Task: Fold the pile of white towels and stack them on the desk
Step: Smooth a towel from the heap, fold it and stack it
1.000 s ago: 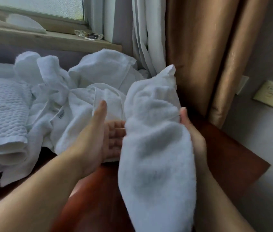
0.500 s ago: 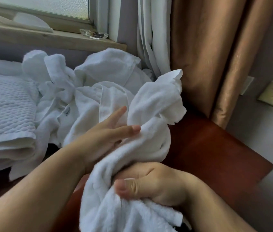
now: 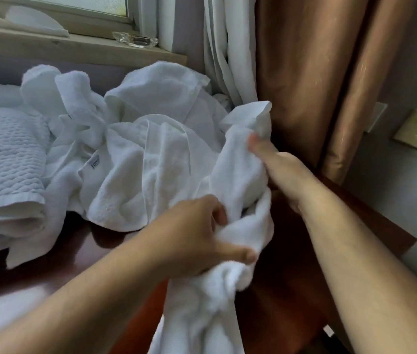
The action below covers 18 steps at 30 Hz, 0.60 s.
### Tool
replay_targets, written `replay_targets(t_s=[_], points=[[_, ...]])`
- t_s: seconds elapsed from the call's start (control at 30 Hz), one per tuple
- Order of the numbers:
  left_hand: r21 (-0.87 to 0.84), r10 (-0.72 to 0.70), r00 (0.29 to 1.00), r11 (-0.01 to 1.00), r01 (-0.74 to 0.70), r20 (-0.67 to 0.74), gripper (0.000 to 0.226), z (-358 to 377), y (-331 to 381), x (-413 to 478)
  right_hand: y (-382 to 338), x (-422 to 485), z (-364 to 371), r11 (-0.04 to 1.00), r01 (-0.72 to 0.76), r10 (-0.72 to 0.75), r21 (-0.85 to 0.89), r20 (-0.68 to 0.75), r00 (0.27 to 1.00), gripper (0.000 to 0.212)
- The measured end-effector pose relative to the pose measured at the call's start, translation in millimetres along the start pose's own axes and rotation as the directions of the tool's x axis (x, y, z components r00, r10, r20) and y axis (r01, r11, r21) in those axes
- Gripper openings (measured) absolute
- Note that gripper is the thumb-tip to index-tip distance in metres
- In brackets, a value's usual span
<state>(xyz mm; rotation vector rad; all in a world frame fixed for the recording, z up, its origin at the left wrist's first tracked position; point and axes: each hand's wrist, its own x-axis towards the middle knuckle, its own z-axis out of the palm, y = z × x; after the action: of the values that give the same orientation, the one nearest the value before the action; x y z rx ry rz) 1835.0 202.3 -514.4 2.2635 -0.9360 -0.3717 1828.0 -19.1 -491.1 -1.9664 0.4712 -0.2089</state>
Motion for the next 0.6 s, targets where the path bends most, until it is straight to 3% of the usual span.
replay_targets(t_s=[0.07, 0.13, 0.2, 0.23, 0.27, 0.3, 0.37, 0.43, 0.5, 0.57, 0.6], points=[[0.156, -0.017, 0.994, 0.988, 0.000, 0.107, 0.055, 2, -2, -1, -12, 11, 2, 0.961, -0.024, 0.054, -0.274, 0.103, 0.993, 0.074], [0.166, -0.021, 0.989, 0.986, -0.004, 0.147, 0.048, -1, -4, -2, -24, 24, 6, 0.852, 0.025, 0.070, -0.522, 0.162, 0.984, 0.045], [0.146, -0.015, 0.988, 0.989, -0.007, 0.153, 0.052, -9, -7, -3, -30, 35, 13, 0.816, 0.079, 0.030, -0.573, 0.178, 0.984, 0.026], [0.149, -0.015, 0.990, 0.989, -0.006, 0.141, 0.056, -13, -9, -3, -31, 40, 16, 0.902, 0.061, -0.006, -0.428, 0.129, 0.992, 0.021], [0.168, -0.018, 0.993, 0.986, -0.001, 0.114, 0.063, -17, -10, -3, -34, 45, 18, 0.986, 0.033, -0.030, -0.164, 0.021, 0.999, 0.017], [0.196, -0.015, 0.998, 0.981, 0.001, 0.067, 0.072, -22, -11, -2, -38, 51, 19, 0.992, 0.036, -0.019, 0.120, -0.136, 0.991, 0.019], [0.230, 0.009, 0.998, 0.973, 0.005, -0.062, 0.098, -33, -14, 0, -47, 69, 20, 0.851, 0.130, 0.103, 0.509, -0.404, 0.909, 0.026], [0.209, 0.022, 0.989, 0.978, 0.009, -0.146, 0.112, -44, -18, 1, -53, 81, 25, 0.801, 0.157, 0.148, 0.577, -0.445, 0.883, 0.033], [0.203, -0.004, 0.992, 0.979, 0.029, -0.122, 0.115, -54, -22, 1, -51, 85, 37, 0.847, 0.080, 0.068, 0.525, -0.257, 0.964, 0.044], [0.259, -0.043, 0.999, 0.965, 0.050, -0.032, 0.115, -58, -27, 0, -42, 82, 51, 0.973, 0.054, -0.062, 0.223, 0.027, 0.998, 0.055], [0.279, -0.063, 0.998, 0.958, 0.062, -0.007, 0.115, -59, -30, 0, -37, 82, 56, 0.993, 0.109, -0.112, 0.039, 0.108, 0.988, 0.061]])
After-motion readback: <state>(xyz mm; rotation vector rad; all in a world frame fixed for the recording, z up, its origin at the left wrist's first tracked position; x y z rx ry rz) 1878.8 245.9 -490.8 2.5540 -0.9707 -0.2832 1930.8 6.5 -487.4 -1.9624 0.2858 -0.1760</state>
